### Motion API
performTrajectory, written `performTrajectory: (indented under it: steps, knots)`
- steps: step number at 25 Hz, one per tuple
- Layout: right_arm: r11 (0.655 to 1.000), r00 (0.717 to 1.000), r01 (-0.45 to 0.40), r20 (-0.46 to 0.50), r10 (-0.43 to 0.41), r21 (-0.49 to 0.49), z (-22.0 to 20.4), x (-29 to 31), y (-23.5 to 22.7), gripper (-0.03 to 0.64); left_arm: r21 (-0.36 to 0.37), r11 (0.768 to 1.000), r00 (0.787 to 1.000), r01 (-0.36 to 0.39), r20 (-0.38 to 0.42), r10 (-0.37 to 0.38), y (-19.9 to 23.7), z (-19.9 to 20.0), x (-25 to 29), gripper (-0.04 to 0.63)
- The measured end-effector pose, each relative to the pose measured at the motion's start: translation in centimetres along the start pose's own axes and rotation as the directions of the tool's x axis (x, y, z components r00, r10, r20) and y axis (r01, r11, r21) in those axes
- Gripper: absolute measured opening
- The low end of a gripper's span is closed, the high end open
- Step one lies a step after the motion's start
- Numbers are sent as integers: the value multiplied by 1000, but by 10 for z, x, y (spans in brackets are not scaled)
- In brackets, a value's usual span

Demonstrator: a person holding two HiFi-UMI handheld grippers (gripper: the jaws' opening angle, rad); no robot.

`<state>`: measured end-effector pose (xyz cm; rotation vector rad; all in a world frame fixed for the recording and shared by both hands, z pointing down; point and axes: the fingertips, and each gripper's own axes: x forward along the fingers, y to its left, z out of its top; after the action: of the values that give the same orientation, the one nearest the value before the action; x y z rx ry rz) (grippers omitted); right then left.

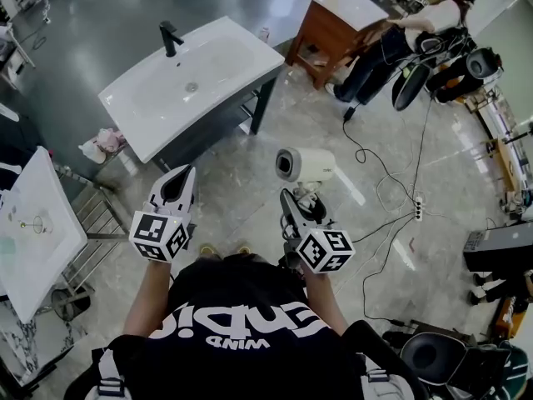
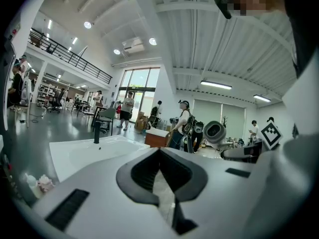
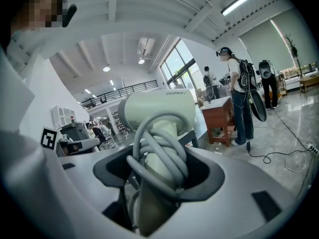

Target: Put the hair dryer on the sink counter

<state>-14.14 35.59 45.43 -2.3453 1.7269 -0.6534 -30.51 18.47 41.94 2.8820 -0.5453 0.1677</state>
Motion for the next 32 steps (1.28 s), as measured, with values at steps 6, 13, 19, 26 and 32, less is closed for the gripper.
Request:
performTrajectory:
  steps: [6, 13, 19, 26, 32]
  knots:
    - [999, 999, -45, -25, 45, -7, -7, -3, -7, 298, 6, 1000, 1000, -23, 12, 23, -14, -11, 0, 20]
    - [996, 995, -88, -55, 87, -23, -9, -5, -18, 298, 1, 998, 998, -61, 26, 61, -30, -15, -6, 20]
    - [995, 994, -98, -42, 97, -17, -3, 4, -23, 298, -1, 997, 996, -80, 30, 80, -24, -15, 1, 20]
    - [996, 995, -91, -42, 90, -21, 0, 16, -28, 298, -17, 998, 998, -61, 30, 62, -15, -15, 22, 20]
    - [997, 996, -77, -49, 76, -14, 3, 31, -38, 298, -20, 998, 998, -60, 25, 60, -4, -15, 40, 20]
